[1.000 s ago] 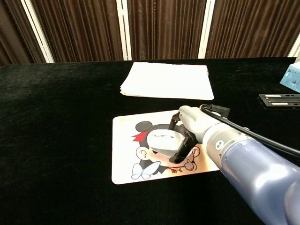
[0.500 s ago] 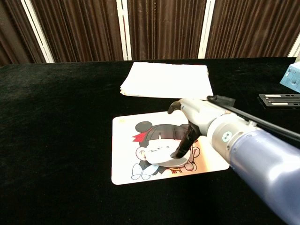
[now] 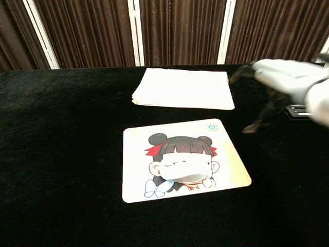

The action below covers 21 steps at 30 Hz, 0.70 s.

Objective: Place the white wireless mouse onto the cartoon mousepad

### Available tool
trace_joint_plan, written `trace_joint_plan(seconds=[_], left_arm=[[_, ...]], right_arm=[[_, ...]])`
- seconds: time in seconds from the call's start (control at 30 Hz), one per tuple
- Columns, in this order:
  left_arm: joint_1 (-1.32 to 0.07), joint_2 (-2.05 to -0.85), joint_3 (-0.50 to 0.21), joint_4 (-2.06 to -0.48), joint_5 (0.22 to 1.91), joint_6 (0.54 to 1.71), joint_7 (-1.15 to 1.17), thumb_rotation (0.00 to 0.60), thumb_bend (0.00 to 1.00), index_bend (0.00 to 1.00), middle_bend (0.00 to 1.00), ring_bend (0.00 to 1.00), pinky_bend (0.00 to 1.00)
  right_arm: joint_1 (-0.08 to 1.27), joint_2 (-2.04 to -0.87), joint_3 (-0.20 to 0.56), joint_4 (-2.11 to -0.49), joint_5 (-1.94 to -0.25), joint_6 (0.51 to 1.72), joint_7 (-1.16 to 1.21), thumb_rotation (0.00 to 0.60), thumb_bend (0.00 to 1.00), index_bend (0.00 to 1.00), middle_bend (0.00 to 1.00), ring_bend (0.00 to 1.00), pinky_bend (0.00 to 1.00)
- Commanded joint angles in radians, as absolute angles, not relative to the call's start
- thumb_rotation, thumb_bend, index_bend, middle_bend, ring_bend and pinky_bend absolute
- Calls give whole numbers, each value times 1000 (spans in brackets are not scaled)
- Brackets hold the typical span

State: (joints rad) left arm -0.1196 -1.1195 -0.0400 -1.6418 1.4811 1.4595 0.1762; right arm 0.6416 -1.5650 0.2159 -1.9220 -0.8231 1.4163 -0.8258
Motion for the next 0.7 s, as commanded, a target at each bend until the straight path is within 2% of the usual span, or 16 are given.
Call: trace_joint_plan(seconds=[0.03,0.17,0.3,0.53,0.7], left_arm=[[-119,-1120,-40,-1642,1482,1461,179,600,1,0,0,0,0],[-121,-1120,-39,-1642,1487,1460,178,600,0,0,0,0,0],[-130,-1104,-34,-1662,1496,1441,163,600,1,0,0,0,0],[-201,-1012,-22,-1805,1535,1326,150,600,0,0,0,0,0],[-272,-982,-59,-1916,1491,1239,222,600,0,0,0,0,0]], right_arm=[[559,-1414,123,-1974,-978,1405,-711,600,123,140,0,0,0],[482,-1330,54,-1948,-1125,1428,-560,600,124,140,0,0,0],[420,-1316,6,-1855,-1258,1466,-412,600,124,140,0,0,0],[388,-1347,16,-1744,-1385,1505,-258,600,127,140,0,0,0],[375,-1371,29,-1712,-1458,1535,-208,600,129,140,0,0,0]])
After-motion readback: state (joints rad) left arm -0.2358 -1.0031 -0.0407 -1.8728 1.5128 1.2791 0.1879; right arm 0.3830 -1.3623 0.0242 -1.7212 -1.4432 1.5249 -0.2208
